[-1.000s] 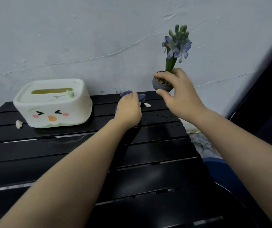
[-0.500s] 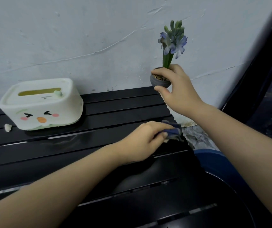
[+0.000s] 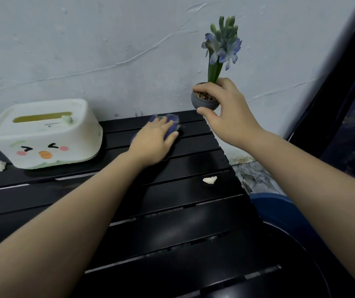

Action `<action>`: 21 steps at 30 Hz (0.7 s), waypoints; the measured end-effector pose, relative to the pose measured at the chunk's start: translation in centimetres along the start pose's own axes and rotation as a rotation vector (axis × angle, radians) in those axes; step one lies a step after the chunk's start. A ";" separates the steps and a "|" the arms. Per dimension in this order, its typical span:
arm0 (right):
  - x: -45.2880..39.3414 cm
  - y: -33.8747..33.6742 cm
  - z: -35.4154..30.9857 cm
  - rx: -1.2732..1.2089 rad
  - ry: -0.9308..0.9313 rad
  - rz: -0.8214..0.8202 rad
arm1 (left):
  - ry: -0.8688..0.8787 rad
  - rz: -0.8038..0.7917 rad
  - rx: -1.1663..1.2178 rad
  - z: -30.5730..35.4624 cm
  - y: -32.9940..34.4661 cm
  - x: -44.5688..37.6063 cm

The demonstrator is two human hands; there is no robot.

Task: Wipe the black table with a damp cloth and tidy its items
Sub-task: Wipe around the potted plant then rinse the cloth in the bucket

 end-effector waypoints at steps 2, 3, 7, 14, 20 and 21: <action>0.0 0.9 -0.2 -0.016 0.003 -0.028 | 0.135 -0.018 0.114 1.2 -0.3 2.0; 0.0 1.5 -0.4 -0.029 0.003 -0.052 | 0.209 -0.037 0.161 1.9 -0.4 3.4; 0.1 4.9 -1.3 -0.094 0.010 -0.174 | 0.377 -0.094 0.291 3.4 -0.9 8.8; -0.8 10.2 -2.1 -0.171 0.044 -0.260 | 0.172 -0.127 0.631 2.1 -3.3 12.1; -0.3 10.2 -1.7 -0.166 0.093 -0.260 | -0.083 0.239 0.373 -4.3 -4.7 10.3; 0.2 9.5 -1.9 -0.167 0.125 -0.246 | -0.129 0.198 0.250 -4.9 -4.1 10.2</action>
Point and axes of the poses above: each hand's wrist, its own x-axis away from the middle knuckle, its own y-axis out of the palm, z = x × y, the point moved 4 cm from there along -x, towards the middle knuckle, and after that the axes turned 5 degrees about -y, right-handed, at the moved point
